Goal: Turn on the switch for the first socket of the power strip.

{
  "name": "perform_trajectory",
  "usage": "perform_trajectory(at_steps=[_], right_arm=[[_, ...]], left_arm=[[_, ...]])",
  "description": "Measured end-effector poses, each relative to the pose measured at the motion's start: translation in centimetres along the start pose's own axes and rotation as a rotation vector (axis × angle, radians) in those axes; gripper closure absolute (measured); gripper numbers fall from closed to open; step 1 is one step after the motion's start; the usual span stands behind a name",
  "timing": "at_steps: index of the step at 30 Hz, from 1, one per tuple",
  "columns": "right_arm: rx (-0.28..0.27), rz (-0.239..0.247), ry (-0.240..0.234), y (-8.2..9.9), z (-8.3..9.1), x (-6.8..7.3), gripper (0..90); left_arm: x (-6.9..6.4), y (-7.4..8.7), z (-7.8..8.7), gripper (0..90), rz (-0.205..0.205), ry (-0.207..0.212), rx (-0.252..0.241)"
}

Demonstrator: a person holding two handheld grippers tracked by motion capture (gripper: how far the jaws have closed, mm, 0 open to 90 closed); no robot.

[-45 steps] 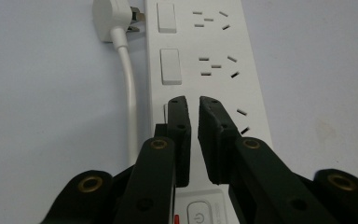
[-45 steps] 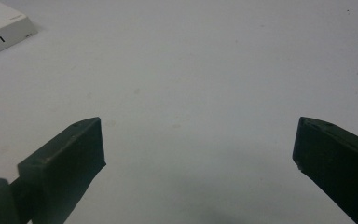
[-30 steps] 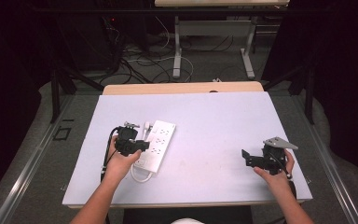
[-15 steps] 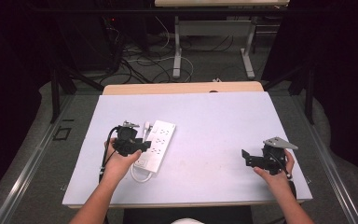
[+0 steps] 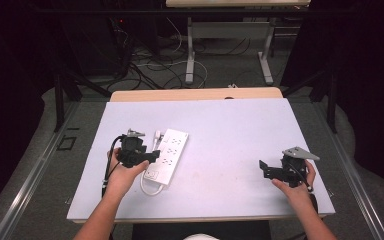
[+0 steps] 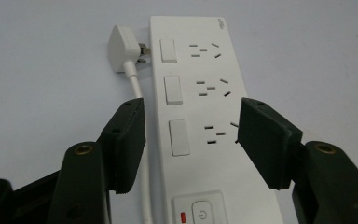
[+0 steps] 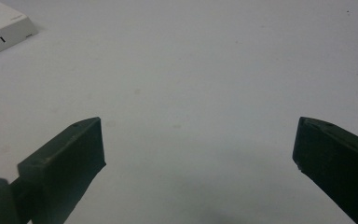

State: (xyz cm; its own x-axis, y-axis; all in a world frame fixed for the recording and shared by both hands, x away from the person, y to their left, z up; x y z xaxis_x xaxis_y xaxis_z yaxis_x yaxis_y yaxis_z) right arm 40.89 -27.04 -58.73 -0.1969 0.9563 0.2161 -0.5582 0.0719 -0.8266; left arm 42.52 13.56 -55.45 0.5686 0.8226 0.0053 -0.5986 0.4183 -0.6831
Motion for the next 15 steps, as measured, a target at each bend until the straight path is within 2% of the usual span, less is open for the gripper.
perform_trajectory(at_steps=[2, 4, 8, 11, 15], right_arm=[[0.002, -0.007, 0.0, 0.0, 0.0, 0.1, 1.6], [0.005, -0.004, 0.004, 0.1, 0.0, 0.1, 1.6], [0.003, -0.005, 0.002, 0.1, 0.0, 0.1, 1.6], [0.004, -0.004, 0.003, 0.1, 0.0, 0.1, 1.6], [0.002, -0.001, 0.003, 0.0, 0.0, 0.1, 1.6]], left_arm=[[0.2, 0.1, 0.1, 38.9, 0.008, 0.003, -0.01], [0.6, 0.1, 0.3, 38.2, 0.001, -0.008, -0.016], [1.2, 0.1, 0.6, 34.7, 0.013, -0.023, -0.042], [1.7, 0.1, 0.9, 31.2, 0.033, -0.027, -0.071], [2.2, 0.2, 1.3, 28.5, 0.055, -0.023, -0.086]])
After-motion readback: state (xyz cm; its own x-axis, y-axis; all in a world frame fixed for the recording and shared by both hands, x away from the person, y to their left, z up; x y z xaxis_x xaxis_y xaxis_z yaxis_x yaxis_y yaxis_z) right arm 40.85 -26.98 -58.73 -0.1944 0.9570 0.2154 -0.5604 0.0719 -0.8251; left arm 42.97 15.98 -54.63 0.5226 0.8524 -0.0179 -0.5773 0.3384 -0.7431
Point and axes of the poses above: each handheld gripper's, and its own axes: z roughly backward along the jaws, y roughly out of its underside, x roughly to its left, the point moved 10 cm from there along -z, roughly forward along the jaws, and after that the axes turned 11 degrees about -z, right-handed, at the moved point
